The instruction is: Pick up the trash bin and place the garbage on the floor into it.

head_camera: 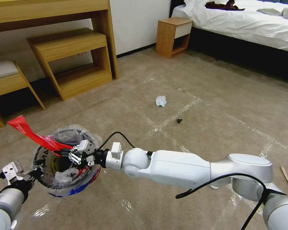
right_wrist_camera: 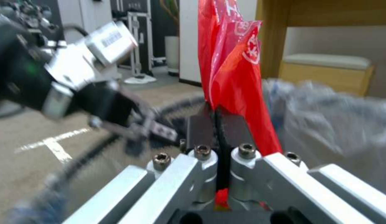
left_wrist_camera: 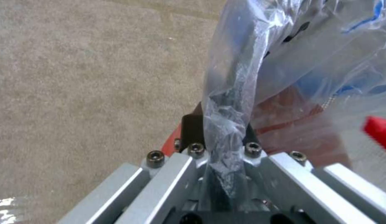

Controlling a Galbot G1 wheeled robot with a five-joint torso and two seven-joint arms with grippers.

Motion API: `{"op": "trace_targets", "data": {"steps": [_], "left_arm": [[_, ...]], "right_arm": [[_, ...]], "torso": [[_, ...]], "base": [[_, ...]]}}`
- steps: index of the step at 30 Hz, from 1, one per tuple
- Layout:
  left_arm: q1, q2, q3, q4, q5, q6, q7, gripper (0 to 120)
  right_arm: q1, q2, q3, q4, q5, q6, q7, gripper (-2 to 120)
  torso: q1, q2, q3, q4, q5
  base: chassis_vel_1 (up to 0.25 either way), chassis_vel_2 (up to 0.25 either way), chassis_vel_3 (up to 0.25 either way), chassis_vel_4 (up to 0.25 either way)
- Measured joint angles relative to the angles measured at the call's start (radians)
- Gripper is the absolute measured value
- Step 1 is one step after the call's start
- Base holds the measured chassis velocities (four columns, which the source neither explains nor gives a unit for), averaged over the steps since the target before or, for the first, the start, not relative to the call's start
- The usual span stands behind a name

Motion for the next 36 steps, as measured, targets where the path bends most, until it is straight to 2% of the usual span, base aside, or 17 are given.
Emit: {"op": "trace_targets", "data": {"steps": [12,34,36], "left_arm": [[0.002,-0.003,-0.002,-0.005,0.0,-0.003,0.0,1],[-0.014,0.0,0.0,0.012,0.0,-0.004,0.002,1],[-0.015,0.0,0.0,0.014,0.0,-0.004,0.002,1]], "right_arm": [[-0.016,0.011,-0.013,-0.041,-0.039,0.01,0.002,0],[0.0,0.005,-0.023,-0.021,-0.044,0.008,0.0,1],[0.001,0.001,-0.025,-0.02,-0.045,0.007,-0.006,10]], "torso": [[0.0,0.0,0.0,0.0,-0.0001],[0.0,0.0,0.0,0.0,-0.0001],[0.0,0.0,0.0,0.0,-0.0001]], "base": [[0.0,0.0,0.0,0.0],[0.0,0.0,0.0,0.0],[0.0,0.0,0.0,0.0]]}}
